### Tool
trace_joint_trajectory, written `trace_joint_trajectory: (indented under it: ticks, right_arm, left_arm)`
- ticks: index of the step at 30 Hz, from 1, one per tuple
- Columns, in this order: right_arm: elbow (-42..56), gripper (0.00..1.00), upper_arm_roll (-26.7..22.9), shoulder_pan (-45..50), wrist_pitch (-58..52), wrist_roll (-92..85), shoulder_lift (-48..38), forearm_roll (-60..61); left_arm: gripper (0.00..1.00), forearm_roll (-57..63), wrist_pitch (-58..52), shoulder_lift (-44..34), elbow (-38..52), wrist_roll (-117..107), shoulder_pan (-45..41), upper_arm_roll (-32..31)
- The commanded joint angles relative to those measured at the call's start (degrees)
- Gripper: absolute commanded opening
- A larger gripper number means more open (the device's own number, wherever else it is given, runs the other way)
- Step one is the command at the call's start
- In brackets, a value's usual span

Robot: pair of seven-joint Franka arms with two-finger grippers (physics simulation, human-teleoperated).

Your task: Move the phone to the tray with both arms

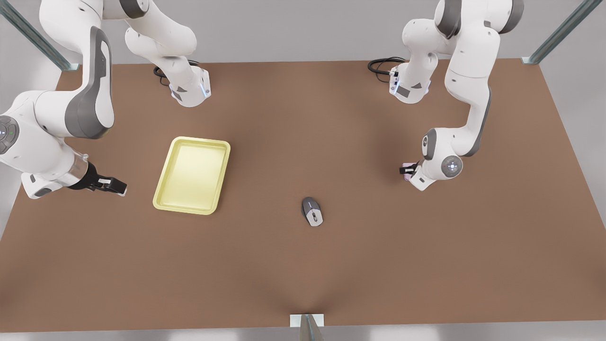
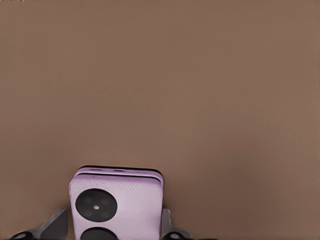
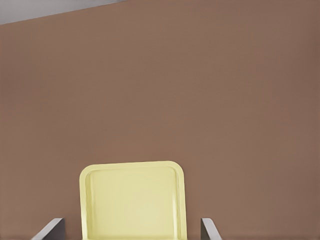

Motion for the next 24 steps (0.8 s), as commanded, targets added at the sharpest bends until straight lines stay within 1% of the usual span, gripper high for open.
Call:
trace_joint_trajectory:
  ticks: [1, 4, 6, 9, 10, 11, 12, 13, 14, 17, 18, 21, 24]
  right_arm:
    - [0.0, 1.00, 0.0, 0.0, 0.0, 0.2, -0.1, 0.0]
    - [-0.1, 1.00, 0.0, 0.0, 0.0, 0.1, 0.0, 0.0]
    - [-0.1, 1.00, 0.0, 0.2, -0.1, 0.2, -0.1, 0.0]
    - [0.0, 1.00, 0.0, 0.2, 0.0, 0.2, -0.1, 0.0]
    - [0.0, 1.00, 0.0, 0.1, 0.0, 0.2, 0.0, 0.0]
    - [0.0, 1.00, 0.0, 0.2, -0.1, 0.2, -0.1, 0.0]
    - [0.0, 1.00, 0.0, 0.2, -0.2, 0.2, -0.1, 0.0]
    - [0.0, 1.00, 0.0, 0.2, -0.1, 0.2, -0.1, 0.0]
    - [0.0, 1.00, 0.0, 0.1, -0.1, 0.2, 0.0, 0.0]
    - [-0.1, 1.00, 0.0, 0.0, -0.2, 0.1, 0.0, 0.0]
    - [0.0, 1.00, 0.0, 0.0, -0.1, 0.2, 0.0, 0.0]
    - [-0.1, 1.00, -0.1, 0.0, -0.4, 0.3, 0.0, 0.0]
    - [0.0, 1.00, -0.1, 0.0, -0.5, 0.1, 0.2, -0.1]
  left_arm:
    - [0.76, -0.1, 0.3, 0.0, 0.0, -0.7, 0.0, 0.0]
    - [0.76, -0.1, 0.2, 0.0, 0.1, -0.7, 0.0, 0.0]
    - [0.77, -0.1, -0.9, -1.5, 0.6, -1.4, -0.1, 0.0]
    - [0.77, -3.2, -2.3, -2.4, 1.5, -1.6, -0.9, 0.0]
    - [0.77, -6.4, -2.4, -3.2, 1.5, -2.9, -3.7, 0.1]
    - [0.77, -8.1, -3.3, -3.8, 2.0, -7.6, -8.2, 0.1]
    - [0.77, -8.1, -4.2, -2.8, 3.9, -15.2, -12.2, 0.0]
    - [0.77, -8.4, -5.7, -2.1, 6.0, -19.0, -15.0, 0.0]
    - [0.77, -8.5, -8.9, -0.3, 10.2, -24.1, -18.4, 0.0]
    - [0.77, -9.9, -19.3, 11.2, 31.6, -43.0, -28.7, 0.0]
    - [0.77, -11.3, -19.8, 13.0, 35.7, -47.1, -31.7, 0.0]
    - [0.77, -12.6, -20.4, 18.0, 45.1, -55.9, -40.0, 0.0]
    - [0.77, -12.8, -20.1, 20.6, 47.5, -60.2, -44.1, 0.0]
